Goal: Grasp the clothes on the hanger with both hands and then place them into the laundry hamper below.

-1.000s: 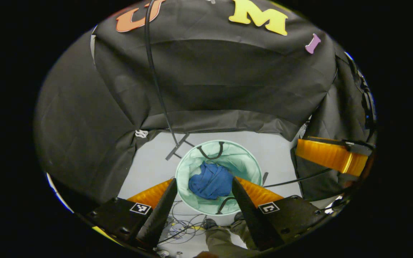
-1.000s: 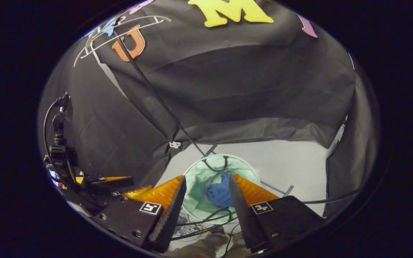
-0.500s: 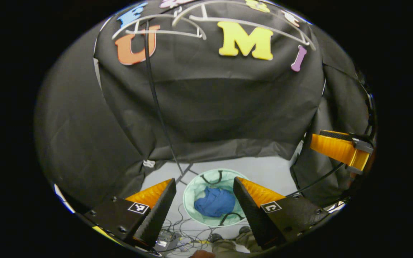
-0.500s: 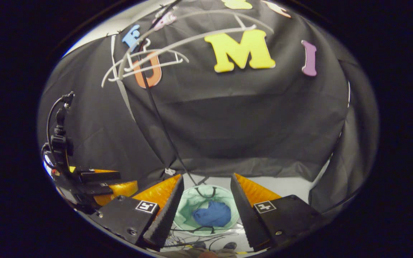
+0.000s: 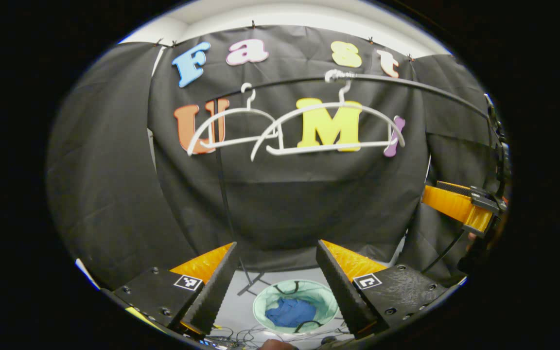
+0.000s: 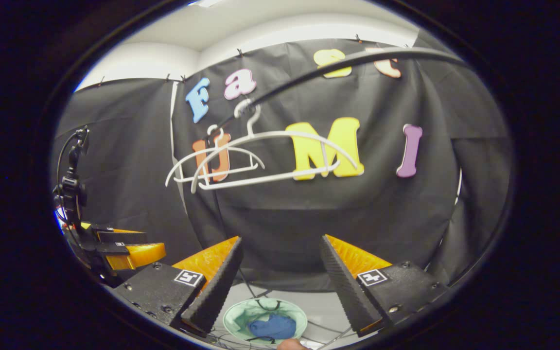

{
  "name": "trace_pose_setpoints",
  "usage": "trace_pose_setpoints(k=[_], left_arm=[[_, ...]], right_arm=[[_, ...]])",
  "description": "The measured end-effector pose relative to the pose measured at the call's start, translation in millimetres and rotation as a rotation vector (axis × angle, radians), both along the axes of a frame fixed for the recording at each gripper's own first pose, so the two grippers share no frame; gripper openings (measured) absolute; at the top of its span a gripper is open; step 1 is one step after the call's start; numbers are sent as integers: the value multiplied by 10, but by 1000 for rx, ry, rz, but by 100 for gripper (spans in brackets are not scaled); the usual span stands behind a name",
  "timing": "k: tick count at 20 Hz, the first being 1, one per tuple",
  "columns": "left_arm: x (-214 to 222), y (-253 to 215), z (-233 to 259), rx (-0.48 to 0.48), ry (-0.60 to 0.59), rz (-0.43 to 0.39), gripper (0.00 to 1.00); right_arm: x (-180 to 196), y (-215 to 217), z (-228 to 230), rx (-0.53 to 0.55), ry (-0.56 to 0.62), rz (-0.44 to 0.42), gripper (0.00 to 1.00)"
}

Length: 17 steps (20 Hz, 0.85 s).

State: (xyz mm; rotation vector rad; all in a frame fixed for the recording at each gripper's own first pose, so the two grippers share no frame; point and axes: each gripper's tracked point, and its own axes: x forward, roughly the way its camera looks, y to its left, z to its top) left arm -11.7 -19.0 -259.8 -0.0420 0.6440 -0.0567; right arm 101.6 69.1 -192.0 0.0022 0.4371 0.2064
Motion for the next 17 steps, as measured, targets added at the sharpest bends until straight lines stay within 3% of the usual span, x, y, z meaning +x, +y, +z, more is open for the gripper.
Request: trace_pose_setpoints(k=[2, 3, 5, 10, 17], left_arm=[[-6, 23, 406, 6, -74, 20, 93], [-3, 31, 612, 10, -114, 29, 100], [-11, 91, 925, 16, -192, 54, 97], [-187, 171, 1378, 43, -338, 108, 93], [-463, 341, 1891, 68, -502, 159, 93]], right_arm=[[-18, -21, 321, -4, -70, -2, 100], [-51, -25, 513, 0, -106, 3, 100], [-83, -15, 809, 2, -176, 5, 100], [-190, -80, 1398, -18, -317, 2, 100], [-266, -116, 1685, -14, -431, 4, 100]])
